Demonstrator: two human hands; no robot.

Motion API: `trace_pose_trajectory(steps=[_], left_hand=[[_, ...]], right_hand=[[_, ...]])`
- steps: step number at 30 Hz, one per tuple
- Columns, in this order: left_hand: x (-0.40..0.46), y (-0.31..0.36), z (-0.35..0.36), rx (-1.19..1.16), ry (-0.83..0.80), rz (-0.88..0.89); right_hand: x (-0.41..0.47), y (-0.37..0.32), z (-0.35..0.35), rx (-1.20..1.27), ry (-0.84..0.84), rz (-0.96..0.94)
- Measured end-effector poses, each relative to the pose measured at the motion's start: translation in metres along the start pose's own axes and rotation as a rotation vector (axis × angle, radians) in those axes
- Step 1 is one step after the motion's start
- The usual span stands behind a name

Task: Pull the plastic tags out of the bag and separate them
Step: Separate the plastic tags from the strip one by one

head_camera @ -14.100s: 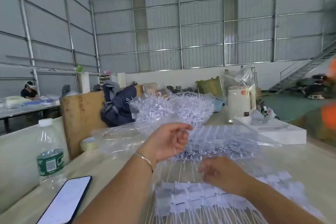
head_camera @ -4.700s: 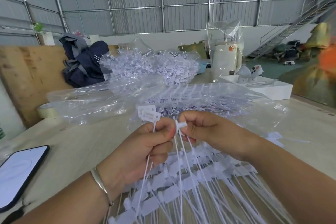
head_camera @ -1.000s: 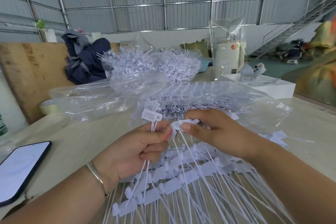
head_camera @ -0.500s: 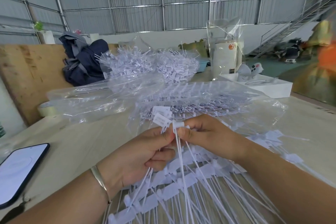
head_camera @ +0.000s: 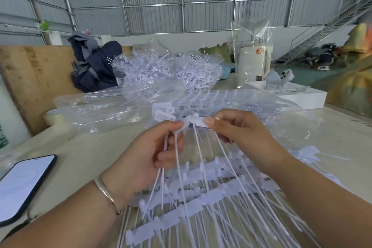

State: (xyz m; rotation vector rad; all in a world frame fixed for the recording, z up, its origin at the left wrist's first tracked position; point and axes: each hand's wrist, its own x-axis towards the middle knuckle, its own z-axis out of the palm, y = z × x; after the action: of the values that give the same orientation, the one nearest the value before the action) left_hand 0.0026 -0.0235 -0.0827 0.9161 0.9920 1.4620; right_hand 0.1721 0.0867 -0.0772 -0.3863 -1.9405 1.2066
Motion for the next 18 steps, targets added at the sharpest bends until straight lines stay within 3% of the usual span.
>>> trace_pose_trajectory(steps=[6, 18], left_hand=[[0.001, -0.001, -0.004, 0.22, 0.16, 0.045], [-0.001, 0.009, -0.011, 0.389, 0.166, 0.103]], right_hand=[[0.001, 0.006, 0.001, -0.088, 0.097, 0.033], [0.0, -0.005, -0.001, -0.074, 0.006, 0.015]])
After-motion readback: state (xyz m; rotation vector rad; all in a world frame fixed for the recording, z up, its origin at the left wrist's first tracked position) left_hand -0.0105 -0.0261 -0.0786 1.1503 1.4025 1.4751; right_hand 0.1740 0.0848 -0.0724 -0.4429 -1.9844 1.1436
